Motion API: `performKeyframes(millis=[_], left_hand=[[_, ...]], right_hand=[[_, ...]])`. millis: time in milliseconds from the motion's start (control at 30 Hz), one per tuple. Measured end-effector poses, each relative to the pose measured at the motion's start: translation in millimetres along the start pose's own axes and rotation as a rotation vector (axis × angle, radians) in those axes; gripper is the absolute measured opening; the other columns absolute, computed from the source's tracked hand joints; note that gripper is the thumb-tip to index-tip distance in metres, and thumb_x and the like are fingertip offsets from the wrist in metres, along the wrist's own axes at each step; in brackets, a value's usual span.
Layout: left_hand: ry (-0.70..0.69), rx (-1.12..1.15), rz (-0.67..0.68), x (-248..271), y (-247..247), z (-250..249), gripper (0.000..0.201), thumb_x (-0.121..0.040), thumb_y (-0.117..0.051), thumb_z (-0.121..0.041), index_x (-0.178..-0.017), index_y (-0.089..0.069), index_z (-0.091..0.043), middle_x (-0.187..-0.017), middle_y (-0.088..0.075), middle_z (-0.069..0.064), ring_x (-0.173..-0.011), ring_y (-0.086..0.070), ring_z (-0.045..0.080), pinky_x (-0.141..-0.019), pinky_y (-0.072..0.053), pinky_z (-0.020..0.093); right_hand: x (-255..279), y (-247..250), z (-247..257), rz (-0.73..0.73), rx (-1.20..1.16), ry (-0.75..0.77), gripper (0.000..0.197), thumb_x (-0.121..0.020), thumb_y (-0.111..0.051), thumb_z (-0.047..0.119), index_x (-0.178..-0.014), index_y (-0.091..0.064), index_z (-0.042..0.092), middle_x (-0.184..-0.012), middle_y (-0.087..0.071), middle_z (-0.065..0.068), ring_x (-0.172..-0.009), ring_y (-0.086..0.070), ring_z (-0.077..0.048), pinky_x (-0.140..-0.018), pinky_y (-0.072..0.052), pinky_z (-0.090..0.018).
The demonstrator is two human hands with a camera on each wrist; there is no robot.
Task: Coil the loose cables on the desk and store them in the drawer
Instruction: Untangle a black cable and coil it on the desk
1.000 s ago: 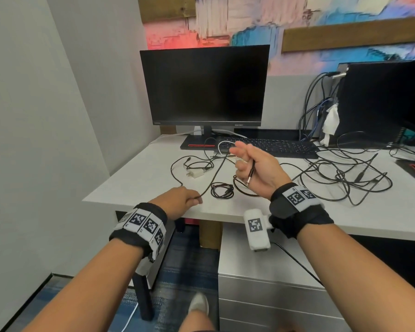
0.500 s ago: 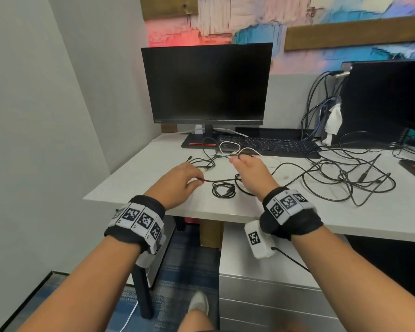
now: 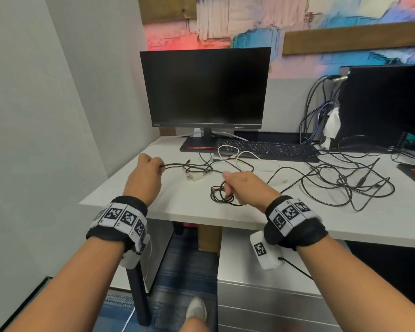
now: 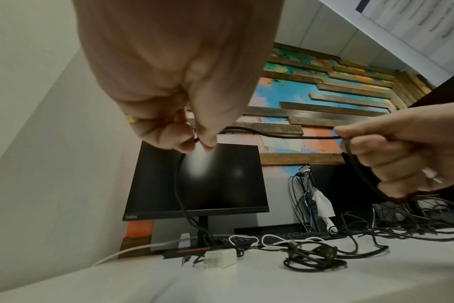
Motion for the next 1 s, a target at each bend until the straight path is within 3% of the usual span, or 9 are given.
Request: performKeyframes(millis=[167, 300, 367, 433, 500, 600, 767, 900, 1000], left_hand=[[-0.099, 0.175, 0.364, 19.5, -36.6, -27.8, 0.017, -0.098, -0.041, -0.014, -0.095, -0.057, -0.015, -0.098, -0.06, 0.008, -0.077, -0.064, 0.027, -0.068, -0.049, 0.03], [-0.146, 0.215, 0.611, 41.6, -67.7, -55.7, 0.016, -0.099, -0.034, -0.014, -0.095, -0.048, -0.02, -0.096, -0.058, 0.004, -0.074, -0.067, 0.023, -0.071, -0.055, 0.033], [-0.188, 0.223, 0.673, 47.1, -76.9, -68.5, 0.015, -0.099, -0.036, -0.015, -0.094, -0.048, -0.02, -0.097, -0.058, 0.006, -0.077, -0.067, 0.022, -0.075, -0.055, 0.035], [-0.243, 0.22, 0.732, 52.7, -83.3, -78.2, 0.014, -0.098, -0.04, -0.015, -0.09, -0.05, -0.023, -0.097, -0.059, 0.004, -0.083, -0.066, 0.019, -0.076, -0.053, 0.032], [-0.304, 0.205, 0.768, 55.8, -85.1, -84.9, 0.023, -0.096, -0.046, -0.016, -0.079, -0.048, -0.031, -0.091, -0.057, -0.001, -0.086, -0.063, 0.019, -0.078, -0.05, 0.029], [-0.345, 0.173, 0.711, 47.6, -76.9, -82.7, 0.028, -0.095, -0.049, -0.02, -0.073, -0.044, -0.038, -0.082, -0.055, -0.007, -0.081, -0.054, 0.016, -0.076, -0.043, 0.027], [-0.337, 0.12, 0.455, 20.6, -47.8, -71.6, 0.012, -0.097, -0.047, -0.023, -0.1, -0.057, -0.018, -0.097, -0.053, -0.001, -0.089, -0.051, 0.014, -0.085, -0.041, 0.028], [-0.291, 0.11, 0.277, 6.5, -26.7, -62.8, 0.015, -0.096, -0.048, -0.021, -0.106, -0.059, -0.016, -0.108, -0.052, 0.0, -0.094, -0.052, 0.015, -0.086, -0.038, 0.022], [-0.232, 0.081, 0.229, 1.8, -19.7, -50.1, 0.016, -0.097, -0.047, -0.021, -0.106, -0.059, -0.014, -0.115, -0.05, 0.002, -0.097, -0.052, 0.018, -0.085, -0.036, 0.022]], right_hand=[[-6.3, 18.3, 0.8, -0.099, -0.818, -0.067, 0.037, -0.102, -0.028, 0.028, -0.071, -0.044, 0.016, -0.045, -0.027, 0.005, -0.038, -0.02, -0.01, -0.041, -0.016, -0.023], [-3.6, 28.3, 6.6, -0.145, -1.13, -0.07, 0.035, -0.104, -0.028, 0.025, -0.083, -0.052, 0.011, -0.062, -0.062, -0.003, -0.039, -0.047, -0.011, -0.039, -0.03, -0.02], [-3.0, 32.2, 6.5, -0.178, -1.269, -0.035, 0.038, -0.104, -0.03, 0.026, -0.088, -0.057, 0.006, -0.094, -0.07, -0.014, -0.066, -0.069, -0.019, -0.05, -0.053, -0.023], [-4.4, 41.1, 0.9, -0.258, -1.343, 0.013, 0.034, -0.104, -0.035, 0.024, -0.096, -0.06, 0.003, -0.114, -0.064, -0.018, -0.103, -0.067, -0.026, -0.082, -0.058, -0.035], [-4.9, 52.5, -8.0, -0.385, -1.169, 0.007, 0.027, -0.101, -0.042, 0.021, -0.1, -0.064, 0.005, -0.122, -0.059, -0.02, -0.116, -0.059, -0.026, -0.097, -0.05, -0.041], [-0.8, 64.1, -4.6, -0.463, -0.546, -0.001, 0.032, -0.096, -0.049, 0.025, -0.107, -0.066, 0.0, -0.098, -0.06, -0.022, -0.081, -0.061, -0.027, -0.067, -0.049, -0.029], [-3.4, 37.1, 2.5, -0.192, 0.295, 0.017, 0.027, -0.1, -0.04, 0.018, -0.098, -0.061, 0.002, -0.09, -0.054, -0.007, -0.082, -0.05, -0.02, -0.075, -0.038, -0.031], [0.2, 16.0, -3.9, 0.003, 0.297, -0.033, 0.034, -0.1, -0.035, 0.019, -0.103, -0.062, -0.001, -0.078, -0.056, -0.006, -0.065, -0.051, -0.017, -0.06, -0.043, -0.027], [6.8, 15.1, -3.9, 0.036, 0.212, -0.035, 0.049, -0.099, -0.038, 0.043, -0.084, -0.071, 0.009, -0.068, -0.051, 0.009, -0.065, -0.047, -0.007, -0.07, -0.037, -0.024]])
Point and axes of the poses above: each hand's wrist, its own x-axis away from the middle knuckle, its own y-axis out of the back of the hand, z = x × y, the point moved 8 cm from there along -x, towards the middle knuckle
